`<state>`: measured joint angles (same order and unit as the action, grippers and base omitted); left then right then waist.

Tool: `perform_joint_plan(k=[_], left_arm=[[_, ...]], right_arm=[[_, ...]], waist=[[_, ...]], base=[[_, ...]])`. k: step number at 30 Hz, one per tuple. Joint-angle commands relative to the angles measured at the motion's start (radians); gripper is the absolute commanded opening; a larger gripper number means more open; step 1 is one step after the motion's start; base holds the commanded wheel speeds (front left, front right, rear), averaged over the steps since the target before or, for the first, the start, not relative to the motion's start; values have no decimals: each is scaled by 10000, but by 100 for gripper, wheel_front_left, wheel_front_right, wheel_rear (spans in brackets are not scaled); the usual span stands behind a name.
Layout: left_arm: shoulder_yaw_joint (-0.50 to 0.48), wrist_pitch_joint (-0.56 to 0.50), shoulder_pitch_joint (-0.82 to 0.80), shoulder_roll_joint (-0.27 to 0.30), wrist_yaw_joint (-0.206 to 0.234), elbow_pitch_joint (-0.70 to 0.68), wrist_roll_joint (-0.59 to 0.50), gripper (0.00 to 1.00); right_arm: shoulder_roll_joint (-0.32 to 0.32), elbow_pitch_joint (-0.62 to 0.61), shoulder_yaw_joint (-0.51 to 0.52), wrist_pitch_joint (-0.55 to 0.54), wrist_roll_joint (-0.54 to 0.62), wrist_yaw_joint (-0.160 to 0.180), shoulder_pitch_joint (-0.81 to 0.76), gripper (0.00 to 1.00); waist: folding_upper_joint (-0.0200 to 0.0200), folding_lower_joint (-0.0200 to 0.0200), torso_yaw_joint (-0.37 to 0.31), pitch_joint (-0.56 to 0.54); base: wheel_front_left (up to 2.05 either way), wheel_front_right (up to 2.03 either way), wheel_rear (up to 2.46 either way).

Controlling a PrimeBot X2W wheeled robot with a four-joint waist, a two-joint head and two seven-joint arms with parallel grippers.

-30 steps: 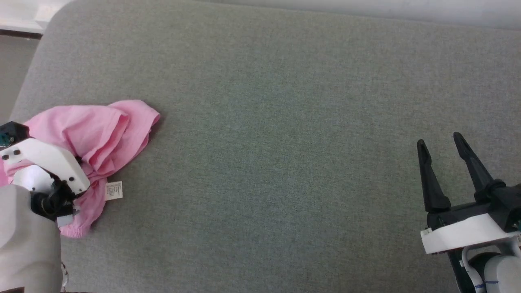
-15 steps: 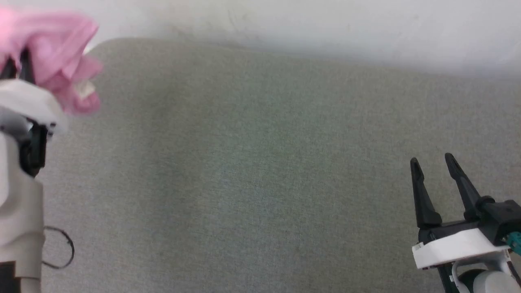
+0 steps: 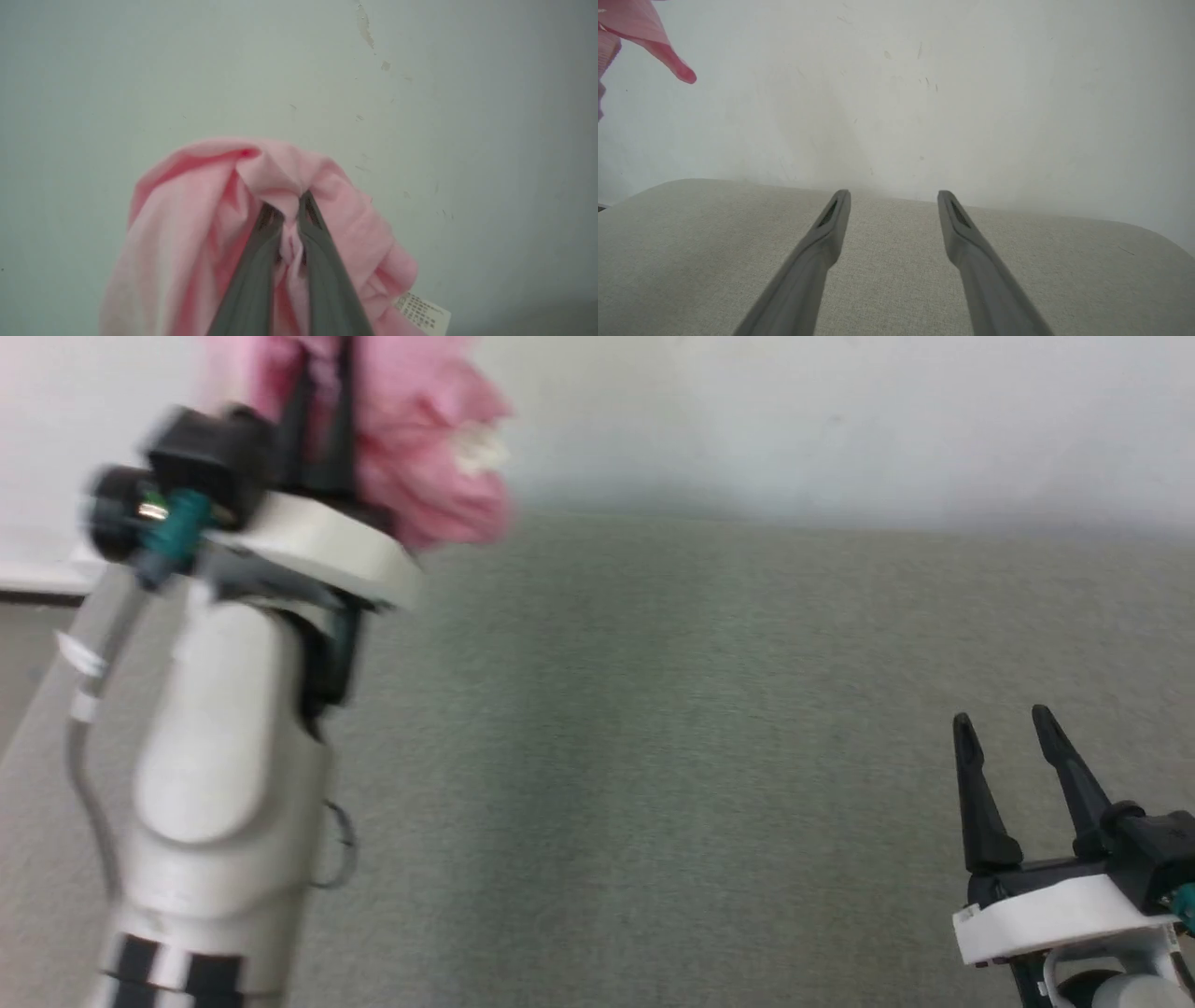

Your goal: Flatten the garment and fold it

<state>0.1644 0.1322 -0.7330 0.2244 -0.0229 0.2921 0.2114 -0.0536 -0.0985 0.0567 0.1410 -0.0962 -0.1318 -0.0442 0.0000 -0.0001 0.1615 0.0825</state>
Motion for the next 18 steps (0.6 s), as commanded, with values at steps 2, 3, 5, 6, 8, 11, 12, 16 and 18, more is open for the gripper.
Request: perform_joint_plan(k=[2, 3, 5, 6, 8, 11, 12, 16, 18], left_arm=[[390, -41, 475, -471, -142, -347, 121, 0], [588, -54, 624, -701, -200, -482, 186, 0], [1037, -50, 967, -1133, -332, -768, 366, 0], [1324, -71, 1154, -1300, -396, -855, 454, 0], [1953, -141, 1483, -1547, -489, -787, 691, 0], [2766, -89, 2038, -1696, -422, -271, 1063, 0], [2993, -33, 2271, -1717, -360, -88, 1255, 0], [4400, 178, 3734, -1738, 317, 1359, 1847, 0], [4663, 234, 4084, -1739, 446, 1855, 1849, 0]], right_arm=[[29, 11, 17, 2, -45, 11, -32, 100], [29, 26, 32, 14, -85, 11, -31, 100], [30, 54, 32, 22, -145, 11, -21, 100], [31, 72, 42, 23, -167, 11, -16, 100], [31, 99, 95, 40, -227, 11, -13, 100], [32, 178, -13, 95, -323, 11, 61, 100], [32, 200, -50, 114, -348, 11, 91, 100], [33, 432, -125, 227, -448, 11, 155, 100], [33, 467, -128, 274, -477, 11, 162, 100]], waist=[[0, 1, -998, 61], [0, 1, -1161, 77], [0, 1, -1531, 147], [0, 1, -1705, 192], [0, 1, -1964, 302], [0, 1, -2401, 425], [0, 1, -2540, 462], [0, 1, -3019, 568], [0, 1, -3050, 609]], base=[[0, 0, 0], [0, 0, 0], [0, 0, 0], [0, 0, 0], [0, 0, 0], [0, 0, 0], [0, 0, 0], [0, 0, 0], [0, 0, 0]])
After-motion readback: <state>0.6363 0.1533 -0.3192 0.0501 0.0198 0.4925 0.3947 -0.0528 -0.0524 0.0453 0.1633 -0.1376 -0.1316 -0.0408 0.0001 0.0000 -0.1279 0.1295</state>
